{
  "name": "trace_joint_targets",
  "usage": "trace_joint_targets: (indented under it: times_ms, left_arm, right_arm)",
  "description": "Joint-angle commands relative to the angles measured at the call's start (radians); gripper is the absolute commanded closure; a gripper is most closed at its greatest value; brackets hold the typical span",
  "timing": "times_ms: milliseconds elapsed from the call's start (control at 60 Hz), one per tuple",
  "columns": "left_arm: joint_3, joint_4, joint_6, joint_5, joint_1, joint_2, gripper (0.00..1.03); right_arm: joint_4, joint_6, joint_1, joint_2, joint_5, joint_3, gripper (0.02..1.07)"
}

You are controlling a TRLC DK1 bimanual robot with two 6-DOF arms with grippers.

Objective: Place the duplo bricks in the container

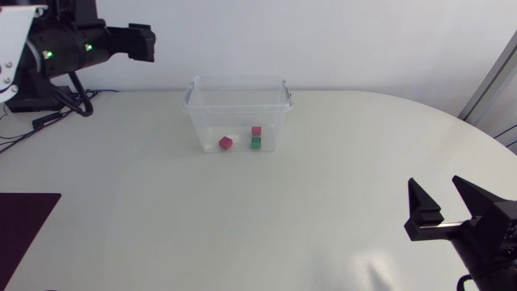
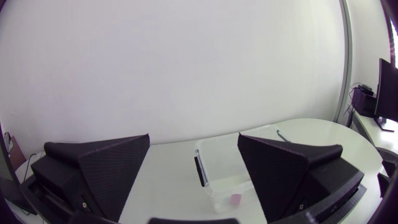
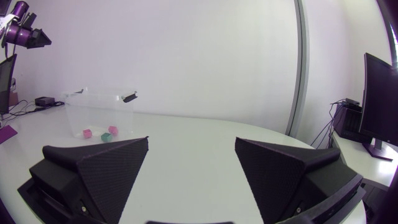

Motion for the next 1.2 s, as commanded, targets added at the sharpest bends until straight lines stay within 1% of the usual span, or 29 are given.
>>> trace_joint_targets:
  times_ms: [0, 67, 400, 550, 750, 1183]
  left_arm:
    - [-0.11, 0.049, -0.027, 0.008, 0.016, -0.097, 0.04]
    - [-0.19, 0.099, -0.021, 0.008, 0.021, -0.165, 0.04]
    - [-0.443, 0.113, -0.013, 0.008, 0.069, -0.419, 0.04]
    - [-0.553, 0.151, 0.006, 0.006, 0.075, -0.554, 0.04]
    - [-0.684, 0.142, 0.027, 0.005, 0.101, -0.741, 0.04]
    - [-0.869, 0.066, -0.016, 0.044, 0.144, -0.975, 0.04]
  right_arm:
    - [0.012, 0.0, 0.008, -0.008, -0.004, -0.02, 0.06]
    - [0.012, 0.0, 0.008, -0.008, -0.004, -0.02, 0.06]
    - [0.012, 0.0, 0.008, -0.008, -0.004, -0.02, 0.06]
    - [0.012, 0.0, 0.008, -0.008, -0.004, -0.02, 0.06]
    - [0.012, 0.0, 0.008, -0.008, -0.004, -0.02, 0.06]
    - [0.015, 0.024, 0.01, -0.006, 0.004, -0.02, 0.06]
